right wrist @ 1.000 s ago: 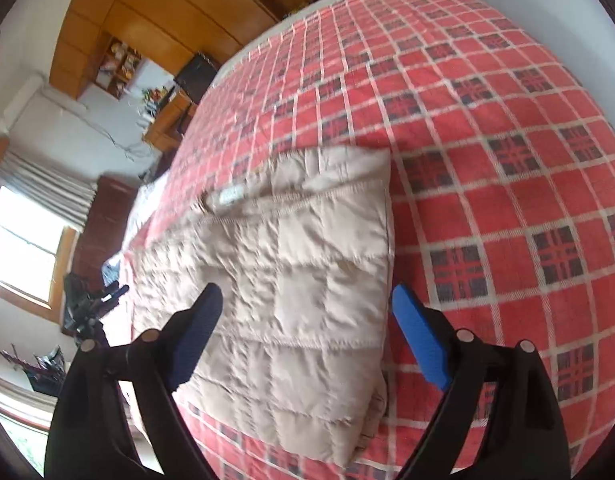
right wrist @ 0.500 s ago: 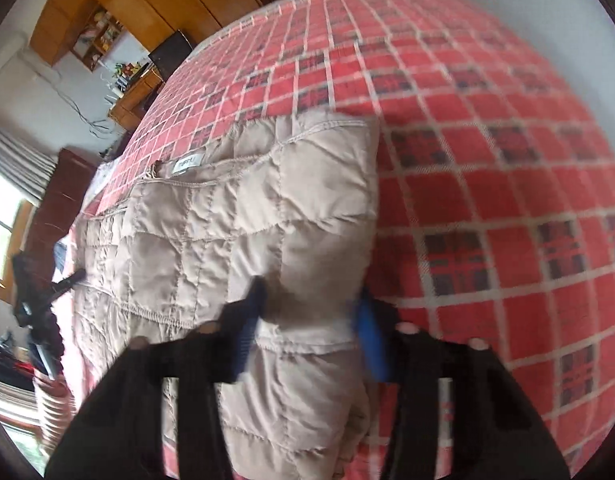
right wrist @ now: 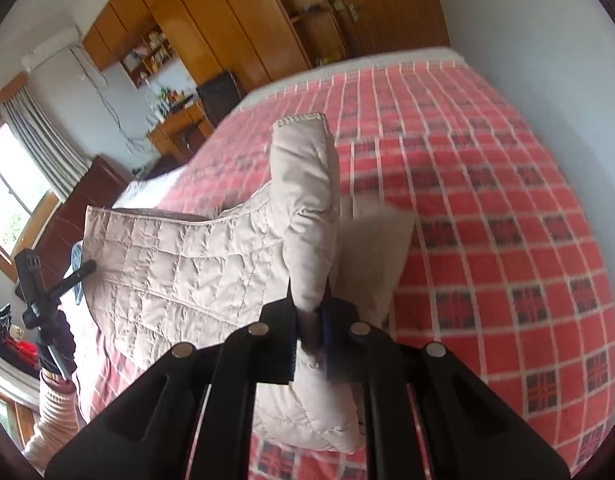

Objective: Fold large clothes

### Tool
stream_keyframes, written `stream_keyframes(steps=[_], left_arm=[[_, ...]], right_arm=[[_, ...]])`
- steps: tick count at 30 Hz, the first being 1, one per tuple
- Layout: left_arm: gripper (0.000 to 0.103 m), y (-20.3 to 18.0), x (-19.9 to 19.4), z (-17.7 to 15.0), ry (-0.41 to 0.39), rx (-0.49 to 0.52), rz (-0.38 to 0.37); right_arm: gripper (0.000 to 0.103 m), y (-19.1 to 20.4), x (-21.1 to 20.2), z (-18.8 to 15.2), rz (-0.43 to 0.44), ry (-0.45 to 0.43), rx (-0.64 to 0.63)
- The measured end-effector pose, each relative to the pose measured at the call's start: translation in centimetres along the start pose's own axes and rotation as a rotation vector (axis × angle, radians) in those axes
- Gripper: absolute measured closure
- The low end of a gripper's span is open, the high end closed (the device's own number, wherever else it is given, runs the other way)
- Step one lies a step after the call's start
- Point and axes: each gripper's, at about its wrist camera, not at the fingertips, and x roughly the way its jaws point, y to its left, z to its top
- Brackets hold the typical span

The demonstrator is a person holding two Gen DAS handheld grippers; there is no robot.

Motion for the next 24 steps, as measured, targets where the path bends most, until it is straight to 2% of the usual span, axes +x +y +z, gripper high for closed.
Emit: stream_keyframes(steps=[5, 10, 16, 20, 24], left_arm=[[0.098, 0.7, 1.6, 3.4, -0.042, -0.025, 0.022], [0.098, 4.1, 6.8, 4.6, 0.058, -0.121, 0.01], [0.097, 7.5, 13.4, 2.5, 0.215, -0.207, 0.057], [0.095, 8.7, 15.4, 1.0, 0.256, -0.218, 0.062], [0.092, 9.0, 15.5, 0.3, 0.265, -0.221, 0.055]], right_arm=[[0.095, -0.8, 0.9, 3.6, -0.011, -0.03, 0.031], [0.095, -3.3, 5.4, 5.9, 0.003, 0.01, 0.108], [0.095, -6.1, 11.6, 5.3, -0.052, 0.102, 0.204], [0.094, -8.1, 14.2, 4.1, -0.061, 0.143, 0.252], [0.09, -8.8, 15.0, 3.2, -0.058, 0.158, 0.262]])
